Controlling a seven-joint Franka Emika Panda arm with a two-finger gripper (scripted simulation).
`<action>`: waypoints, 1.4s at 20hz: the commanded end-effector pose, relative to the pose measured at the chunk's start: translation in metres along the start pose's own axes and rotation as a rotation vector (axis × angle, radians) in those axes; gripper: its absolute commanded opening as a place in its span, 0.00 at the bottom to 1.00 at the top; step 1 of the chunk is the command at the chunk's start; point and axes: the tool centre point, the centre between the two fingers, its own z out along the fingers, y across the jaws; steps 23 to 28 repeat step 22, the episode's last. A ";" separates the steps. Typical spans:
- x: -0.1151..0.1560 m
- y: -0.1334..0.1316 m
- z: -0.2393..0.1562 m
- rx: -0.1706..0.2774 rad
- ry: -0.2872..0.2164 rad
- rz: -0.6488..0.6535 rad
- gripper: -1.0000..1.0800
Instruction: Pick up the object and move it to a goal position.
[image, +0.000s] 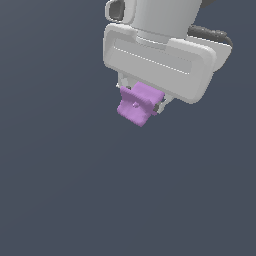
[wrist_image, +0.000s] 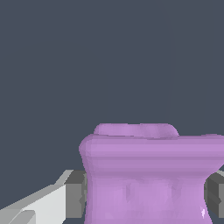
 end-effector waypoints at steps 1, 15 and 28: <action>0.002 -0.008 -0.018 -0.001 0.011 -0.004 0.00; 0.006 -0.034 -0.070 -0.002 0.043 -0.018 0.00; 0.007 -0.037 -0.075 -0.002 0.046 -0.020 0.00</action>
